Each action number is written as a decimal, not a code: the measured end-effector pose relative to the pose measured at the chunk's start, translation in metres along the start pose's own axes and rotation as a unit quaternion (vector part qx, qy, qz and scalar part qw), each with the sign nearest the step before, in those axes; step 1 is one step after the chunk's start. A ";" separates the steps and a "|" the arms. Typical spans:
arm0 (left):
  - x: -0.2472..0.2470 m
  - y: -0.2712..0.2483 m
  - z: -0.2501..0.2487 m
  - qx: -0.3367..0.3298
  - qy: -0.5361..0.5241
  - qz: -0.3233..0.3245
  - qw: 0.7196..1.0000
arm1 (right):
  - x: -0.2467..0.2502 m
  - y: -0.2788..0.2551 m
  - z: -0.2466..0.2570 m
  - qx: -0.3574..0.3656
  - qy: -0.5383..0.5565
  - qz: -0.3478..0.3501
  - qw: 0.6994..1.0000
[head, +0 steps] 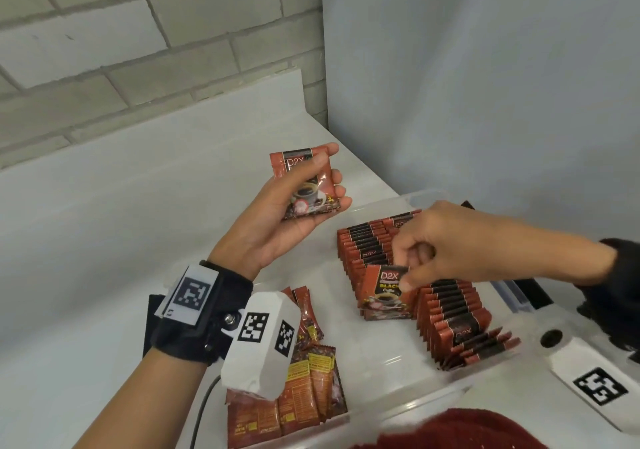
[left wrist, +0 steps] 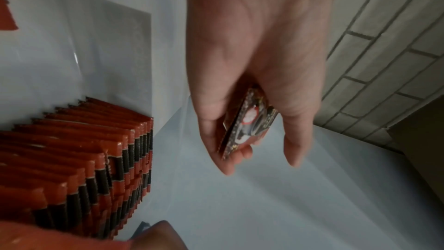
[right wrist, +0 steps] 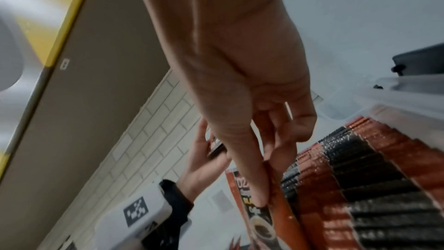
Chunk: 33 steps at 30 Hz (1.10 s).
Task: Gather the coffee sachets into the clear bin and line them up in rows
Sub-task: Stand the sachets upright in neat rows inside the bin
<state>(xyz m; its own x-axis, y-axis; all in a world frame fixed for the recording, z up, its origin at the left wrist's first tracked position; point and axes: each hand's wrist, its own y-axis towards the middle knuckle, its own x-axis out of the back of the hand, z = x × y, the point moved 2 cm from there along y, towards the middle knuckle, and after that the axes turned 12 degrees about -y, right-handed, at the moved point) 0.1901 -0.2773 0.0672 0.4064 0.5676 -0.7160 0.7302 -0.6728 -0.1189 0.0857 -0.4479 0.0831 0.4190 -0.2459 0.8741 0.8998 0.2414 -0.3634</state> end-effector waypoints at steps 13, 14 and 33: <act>-0.001 0.000 0.004 0.031 0.050 0.003 0.998 | -0.009 0.008 0.009 -0.016 -0.113 0.045 0.992; -0.001 0.000 0.004 0.034 0.053 0.003 0.998 | -0.007 0.008 0.009 -0.016 -0.095 0.039 0.995; -0.041 -0.037 0.033 0.181 0.751 0.311 0.554 | -0.042 -0.008 0.042 0.007 -0.148 0.225 0.963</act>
<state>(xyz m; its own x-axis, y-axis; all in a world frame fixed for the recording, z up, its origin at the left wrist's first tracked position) 0.1283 -0.2914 0.0782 0.7145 -0.2554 0.6513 0.1455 -0.8564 -0.4954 0.0562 -0.4001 0.0627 0.7109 0.1644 0.6838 0.6327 0.2748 -0.7239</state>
